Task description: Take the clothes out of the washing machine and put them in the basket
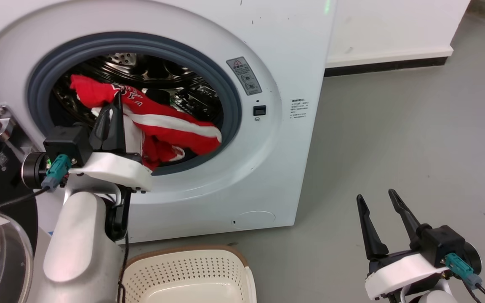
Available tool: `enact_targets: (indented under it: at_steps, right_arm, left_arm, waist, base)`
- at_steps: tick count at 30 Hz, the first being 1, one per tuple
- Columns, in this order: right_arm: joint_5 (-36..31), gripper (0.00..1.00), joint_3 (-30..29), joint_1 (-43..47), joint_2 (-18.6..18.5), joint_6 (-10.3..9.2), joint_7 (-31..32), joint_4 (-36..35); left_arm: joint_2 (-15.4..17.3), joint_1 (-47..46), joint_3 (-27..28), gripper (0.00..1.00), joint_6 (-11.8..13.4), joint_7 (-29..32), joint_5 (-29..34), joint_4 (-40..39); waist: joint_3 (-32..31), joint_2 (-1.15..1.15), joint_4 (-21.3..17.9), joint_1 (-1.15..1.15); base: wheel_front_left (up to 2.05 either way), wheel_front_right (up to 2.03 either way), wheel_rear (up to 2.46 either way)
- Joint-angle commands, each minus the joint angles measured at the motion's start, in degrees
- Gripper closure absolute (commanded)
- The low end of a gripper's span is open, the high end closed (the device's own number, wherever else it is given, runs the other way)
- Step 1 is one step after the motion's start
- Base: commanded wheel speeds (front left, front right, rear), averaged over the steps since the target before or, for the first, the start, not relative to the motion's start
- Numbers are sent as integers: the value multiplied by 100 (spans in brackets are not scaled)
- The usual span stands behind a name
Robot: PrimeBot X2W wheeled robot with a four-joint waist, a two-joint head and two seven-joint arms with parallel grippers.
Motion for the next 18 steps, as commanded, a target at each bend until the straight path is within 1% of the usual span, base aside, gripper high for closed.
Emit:
enact_targets:
  at_steps: [1, 7, 13, 18]
  right_arm:
    - [-8, 0, -15, 74, 3, -3, 0, -36]
    - [-27, 0, -62, 203, 3, -3, 59, -93]
    - [-65, 0, -89, 284, 3, -3, 138, -176]
    - [-65, 0, -50, 322, 4, -3, 192, -226]
  left_arm:
    - [-23, 105, -19, 100, 15, -43, 20, -228]
    - [-132, 613, -147, 100, 117, 66, 33, -1584]
    - [-177, 1179, -298, 100, 226, 469, 59, -2975]
    - [-210, 1805, -392, 100, 353, 854, 36, -3650]
  waist:
    - [-59, 0, 86, 1]
    - [-124, 0, 270, 1]
    - [-174, 0, 415, 1]
    - [-171, 0, 480, 1]
  base:
    - [0, 0, 0]
    - [0, 0, 0]
    - [0, 0, 0]
    - [0, 0, 0]
